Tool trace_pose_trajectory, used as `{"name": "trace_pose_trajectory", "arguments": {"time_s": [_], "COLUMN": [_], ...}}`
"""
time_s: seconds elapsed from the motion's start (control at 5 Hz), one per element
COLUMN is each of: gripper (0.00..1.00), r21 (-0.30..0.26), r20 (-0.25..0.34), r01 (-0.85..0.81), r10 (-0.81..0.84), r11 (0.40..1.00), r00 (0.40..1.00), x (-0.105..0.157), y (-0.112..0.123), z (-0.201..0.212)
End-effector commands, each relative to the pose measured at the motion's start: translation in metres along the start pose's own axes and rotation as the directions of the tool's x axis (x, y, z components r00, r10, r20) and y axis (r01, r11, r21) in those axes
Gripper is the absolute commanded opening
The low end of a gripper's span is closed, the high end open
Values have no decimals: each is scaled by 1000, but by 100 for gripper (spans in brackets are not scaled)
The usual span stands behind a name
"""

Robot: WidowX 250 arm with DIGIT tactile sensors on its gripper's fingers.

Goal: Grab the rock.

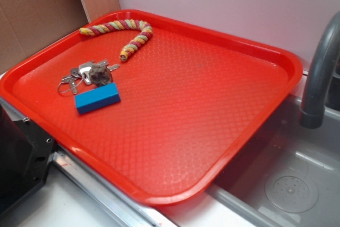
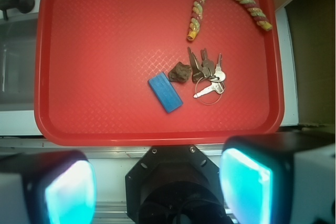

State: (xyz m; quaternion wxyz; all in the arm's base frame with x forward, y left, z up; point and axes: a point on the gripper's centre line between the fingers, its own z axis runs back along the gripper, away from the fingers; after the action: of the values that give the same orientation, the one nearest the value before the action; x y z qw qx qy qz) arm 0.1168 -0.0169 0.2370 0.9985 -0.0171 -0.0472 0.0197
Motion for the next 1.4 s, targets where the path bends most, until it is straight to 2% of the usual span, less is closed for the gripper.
{"name": "trace_pose_trajectory", "arguments": {"time_s": [0.0,0.2,0.4,0.8,1.0,1.2], "gripper": [100,100,100,100,100,100], "r21": [0,16,22,-1,28,35], "r20": [0,-16,2,76,91,73], "r01": [0,-116,-327,-597,-627,-624], "r10": [0,117,327,595,622,621], "r11": [1000,993,945,803,779,780], "r00": [1000,993,945,800,777,780], "x": [0,11,26,59,68,72], "y": [0,2,13,42,47,48], "z": [0,-16,-36,-77,-106,-129]}}
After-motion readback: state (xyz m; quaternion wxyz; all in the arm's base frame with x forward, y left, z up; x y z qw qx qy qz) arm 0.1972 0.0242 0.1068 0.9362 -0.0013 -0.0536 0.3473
